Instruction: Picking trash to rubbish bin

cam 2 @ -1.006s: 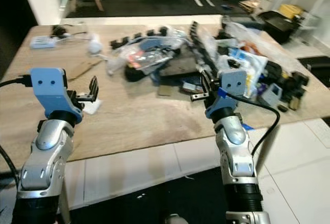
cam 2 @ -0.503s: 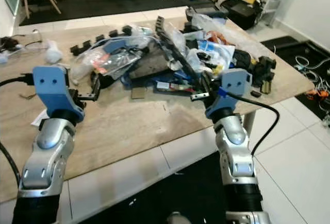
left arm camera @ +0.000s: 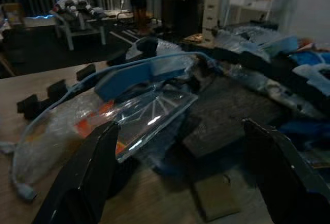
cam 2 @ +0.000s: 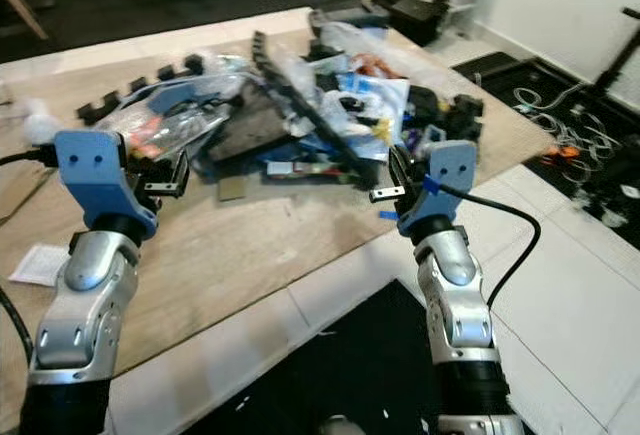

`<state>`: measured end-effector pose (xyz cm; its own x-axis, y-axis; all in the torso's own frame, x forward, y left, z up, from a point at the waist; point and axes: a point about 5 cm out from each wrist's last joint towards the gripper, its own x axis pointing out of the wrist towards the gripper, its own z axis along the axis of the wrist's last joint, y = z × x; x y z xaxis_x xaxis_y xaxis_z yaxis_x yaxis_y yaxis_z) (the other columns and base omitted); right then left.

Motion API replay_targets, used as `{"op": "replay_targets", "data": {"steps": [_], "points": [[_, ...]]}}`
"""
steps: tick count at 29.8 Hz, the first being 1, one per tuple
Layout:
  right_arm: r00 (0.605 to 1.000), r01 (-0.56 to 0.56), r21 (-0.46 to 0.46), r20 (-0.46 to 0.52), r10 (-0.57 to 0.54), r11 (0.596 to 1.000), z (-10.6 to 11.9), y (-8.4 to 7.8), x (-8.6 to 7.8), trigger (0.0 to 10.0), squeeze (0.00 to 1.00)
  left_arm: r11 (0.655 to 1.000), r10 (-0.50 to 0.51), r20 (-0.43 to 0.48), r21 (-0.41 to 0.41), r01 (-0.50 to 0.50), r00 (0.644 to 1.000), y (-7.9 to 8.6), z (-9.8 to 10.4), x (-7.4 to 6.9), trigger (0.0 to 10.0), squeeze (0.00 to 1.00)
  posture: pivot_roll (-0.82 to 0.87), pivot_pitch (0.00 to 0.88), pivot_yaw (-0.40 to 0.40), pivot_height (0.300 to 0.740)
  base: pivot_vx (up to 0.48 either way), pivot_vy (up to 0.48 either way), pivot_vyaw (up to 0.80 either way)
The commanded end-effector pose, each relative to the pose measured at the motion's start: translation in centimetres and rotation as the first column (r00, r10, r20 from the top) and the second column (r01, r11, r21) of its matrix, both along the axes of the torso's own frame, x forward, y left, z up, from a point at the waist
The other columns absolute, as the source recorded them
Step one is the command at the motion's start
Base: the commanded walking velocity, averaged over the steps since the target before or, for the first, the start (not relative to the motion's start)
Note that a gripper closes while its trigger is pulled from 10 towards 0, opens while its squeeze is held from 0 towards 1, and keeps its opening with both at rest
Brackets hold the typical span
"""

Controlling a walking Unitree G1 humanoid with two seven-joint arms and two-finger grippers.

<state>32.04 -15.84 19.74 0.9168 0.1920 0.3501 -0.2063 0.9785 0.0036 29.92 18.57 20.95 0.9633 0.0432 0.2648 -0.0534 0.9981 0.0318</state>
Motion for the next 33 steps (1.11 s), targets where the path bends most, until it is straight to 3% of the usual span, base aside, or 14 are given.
{"op": "replay_targets", "data": {"steps": [1, 33], "points": [[1.000, 0.001, 0.011, -0.016, -0.001, 1.000, -0.39, 0.00, -0.08, 10.0, 0.00, 1.000, -0.002, 0.003, 0.010, 0.002, 1.000, 0.20, -0.11, -0.13, 10.0, 0.00, 0.01, 0.138, -0.053, 0.740, 0.000, 0.000, -0.49], [0.999, -0.004, -0.005, -0.037, 0.004, 1.000, -1.14, -0.12, -0.21, 10.0, 0.00, 0.999, 0.031, -0.005, 0.024, -0.031, 1.000, 0.93, -0.44, -0.43, 10.0, 0.00, 0.00, 0.152, -0.056, 0.740, 0.000, 0.000, -0.51]]}}
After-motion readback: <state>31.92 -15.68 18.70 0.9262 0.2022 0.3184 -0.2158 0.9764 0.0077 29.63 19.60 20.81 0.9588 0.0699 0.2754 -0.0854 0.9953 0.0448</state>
